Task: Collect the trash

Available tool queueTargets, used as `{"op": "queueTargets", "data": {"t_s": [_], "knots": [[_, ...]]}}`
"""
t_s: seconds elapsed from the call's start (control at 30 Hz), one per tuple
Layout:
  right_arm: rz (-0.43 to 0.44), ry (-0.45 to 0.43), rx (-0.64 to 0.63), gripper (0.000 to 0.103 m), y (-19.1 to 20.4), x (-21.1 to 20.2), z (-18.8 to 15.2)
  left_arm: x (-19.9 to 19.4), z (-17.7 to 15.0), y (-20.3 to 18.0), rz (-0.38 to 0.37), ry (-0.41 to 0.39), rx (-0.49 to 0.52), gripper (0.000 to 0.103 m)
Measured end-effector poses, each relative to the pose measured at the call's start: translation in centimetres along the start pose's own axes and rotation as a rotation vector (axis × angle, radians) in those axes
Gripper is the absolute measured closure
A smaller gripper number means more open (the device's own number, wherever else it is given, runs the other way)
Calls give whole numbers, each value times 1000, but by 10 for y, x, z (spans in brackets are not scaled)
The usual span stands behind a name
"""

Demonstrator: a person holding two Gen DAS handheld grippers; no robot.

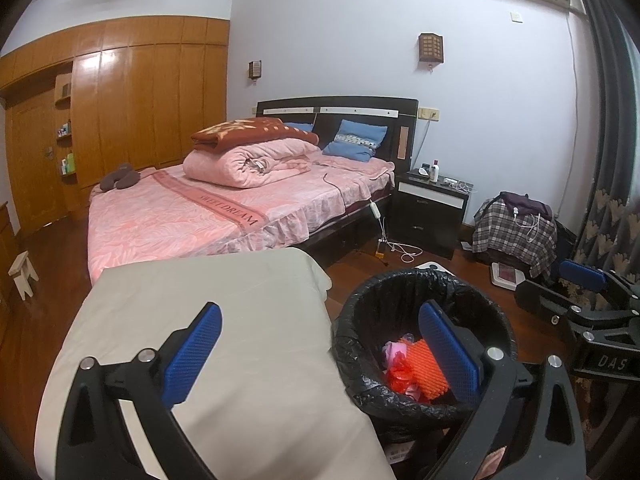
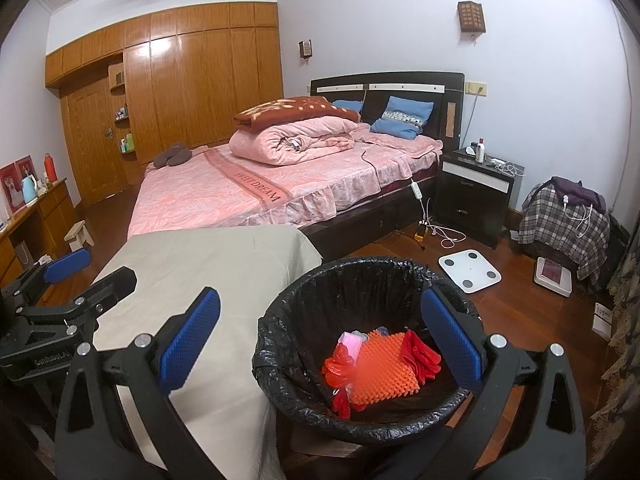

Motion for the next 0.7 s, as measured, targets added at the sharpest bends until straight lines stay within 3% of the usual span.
{"op": "queueTargets", "data": {"t_s": [0.7], "knots": [[1, 0, 1, 5, 1, -1, 0, 1, 0, 3, 2, 4, -1, 6]]}}
Point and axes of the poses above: each gripper's, at about its wrist camera, not at the fingertips, and x roughly the way its jaws point, y to its left, z to its top, the point moved 7 cm from there along x, roughly the way its jaws point, and after that the axes turned 1 degree about x, right-handed, at the moved point
